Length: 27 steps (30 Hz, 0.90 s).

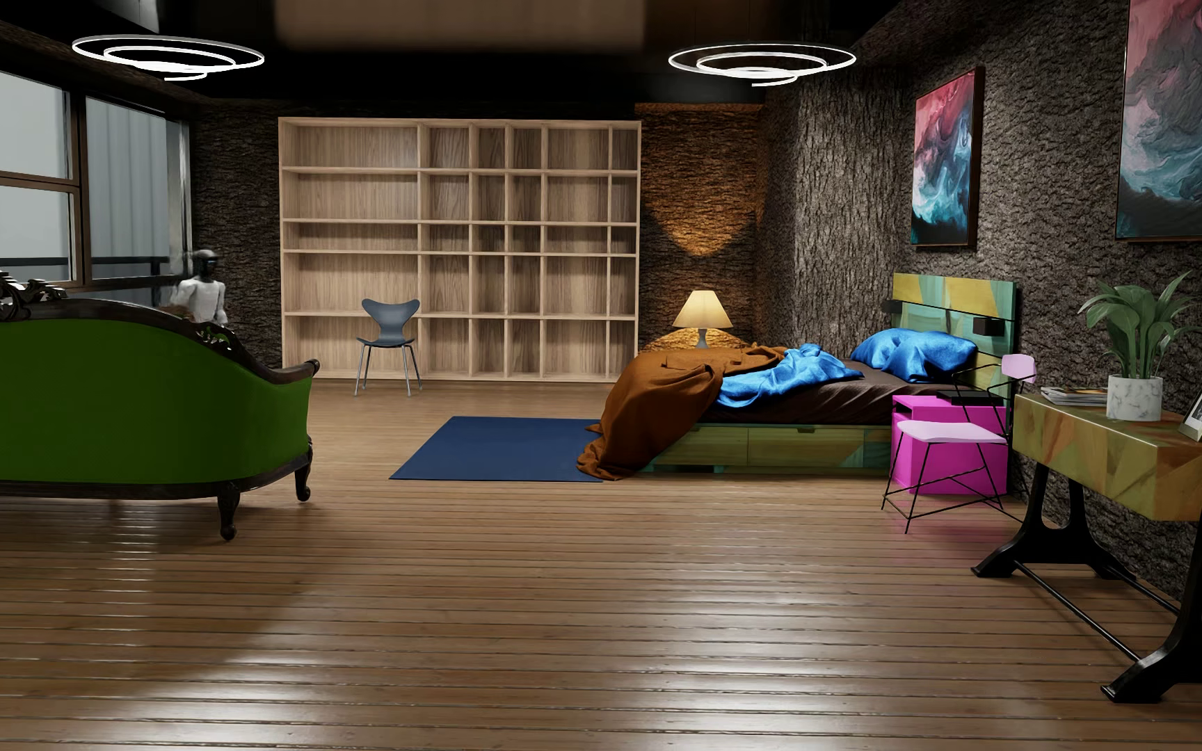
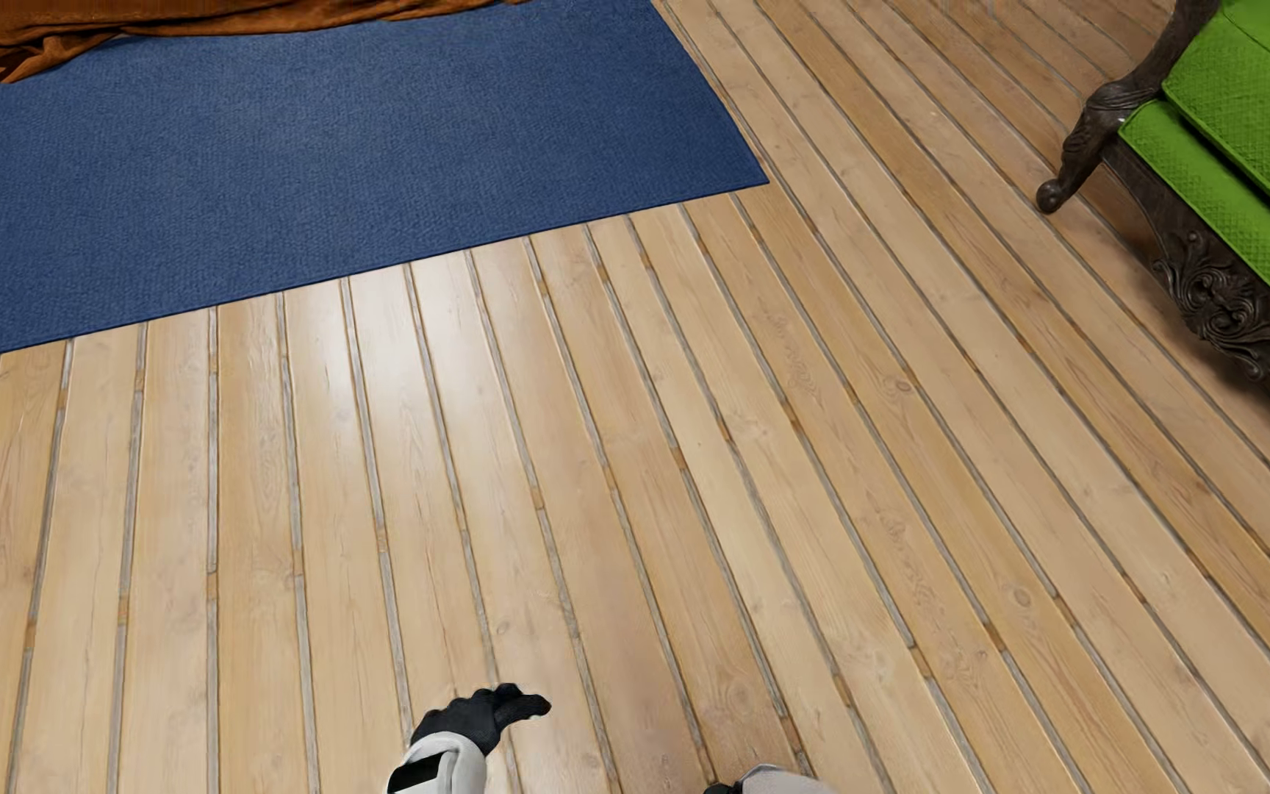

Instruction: Head to the light pink chair

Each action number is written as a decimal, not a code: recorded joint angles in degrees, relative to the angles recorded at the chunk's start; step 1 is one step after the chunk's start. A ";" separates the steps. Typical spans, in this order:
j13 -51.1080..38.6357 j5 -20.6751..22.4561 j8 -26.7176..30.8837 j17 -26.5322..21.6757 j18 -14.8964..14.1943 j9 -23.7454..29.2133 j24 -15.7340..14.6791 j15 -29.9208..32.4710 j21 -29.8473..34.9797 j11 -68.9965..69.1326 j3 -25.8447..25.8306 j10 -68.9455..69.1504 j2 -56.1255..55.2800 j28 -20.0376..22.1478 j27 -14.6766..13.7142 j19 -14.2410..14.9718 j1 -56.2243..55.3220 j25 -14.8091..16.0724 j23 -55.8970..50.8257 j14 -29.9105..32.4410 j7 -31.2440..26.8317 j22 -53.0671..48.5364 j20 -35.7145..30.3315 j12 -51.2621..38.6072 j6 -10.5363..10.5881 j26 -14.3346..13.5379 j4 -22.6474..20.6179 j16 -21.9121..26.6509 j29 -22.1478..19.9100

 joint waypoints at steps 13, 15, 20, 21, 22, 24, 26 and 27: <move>-12.72 -2.97 15.26 -9.24 10.22 -0.31 4.21 30.26 6.17 28.34 10.28 -35.67 22.84 -11.87 -5.02 10.03 -19.22 11.96 -21.98 -9.79 14.48 17.81 8.53 15.64 -7.41 -0.45 0.39 0.11 -10.79; -9.99 -3.08 18.42 -11.01 10.68 0.08 6.04 21.08 12.48 40.38 9.52 -39.21 4.67 -5.15 -2.50 9.83 -9.17 7.39 -13.98 -16.10 15.95 10.56 10.88 9.02 -9.96 -3.49 -3.87 -1.84 -4.39; -0.97 -10.84 10.69 -13.26 10.90 -1.01 -0.85 5.30 25.29 2.45 6.00 -54.24 -19.12 6.09 -7.06 2.96 18.18 -4.27 -0.22 -21.70 10.39 -9.61 10.17 -6.68 -10.87 -13.94 -9.41 -6.09 23.11; 1.99 -10.48 10.82 -12.27 10.48 -1.32 -0.83 5.03 22.29 -11.64 4.91 -56.71 -19.18 5.90 -7.04 4.61 23.30 -2.84 -1.52 -20.73 8.12 -12.97 7.39 -10.06 -10.52 -15.25 -8.87 -5.21 21.09; 5.27 -9.78 11.72 -10.62 9.80 -1.63 -0.41 5.44 17.67 -21.30 3.75 -57.44 -18.73 6.16 -5.71 7.09 27.83 -0.99 -3.02 -18.71 6.26 -16.03 5.10 -12.31 -9.92 -15.98 -7.72 -4.21 16.02; 10.94 -8.78 9.35 -5.06 8.23 -2.18 -1.08 12.10 5.72 -14.13 1.64 -50.74 -19.40 6.73 -1.39 5.94 32.86 4.84 -4.11 -8.76 3.60 -20.78 2.96 -11.57 -8.05 -16.35 -4.43 -1.70 7.33; 10.34 -5.65 6.46 -1.38 0.38 -2.08 -4.33 13.77 0.28 2.77 0.41 -29.56 -18.90 5.55 0.68 0.35 28.67 7.09 -0.67 9.31 2.33 -21.96 3.61 -5.72 -5.19 -14.57 -0.81 0.91 8.99; 7.63 -3.87 4.80 -1.59 -1.02 -1.81 -5.69 7.87 1.75 7.31 0.31 -16.63 -16.26 5.09 0.80 -0.90 21.95 4.05 1.55 11.76 2.53 -19.68 4.27 -2.80 -3.72 -11.82 1.01 0.99 11.72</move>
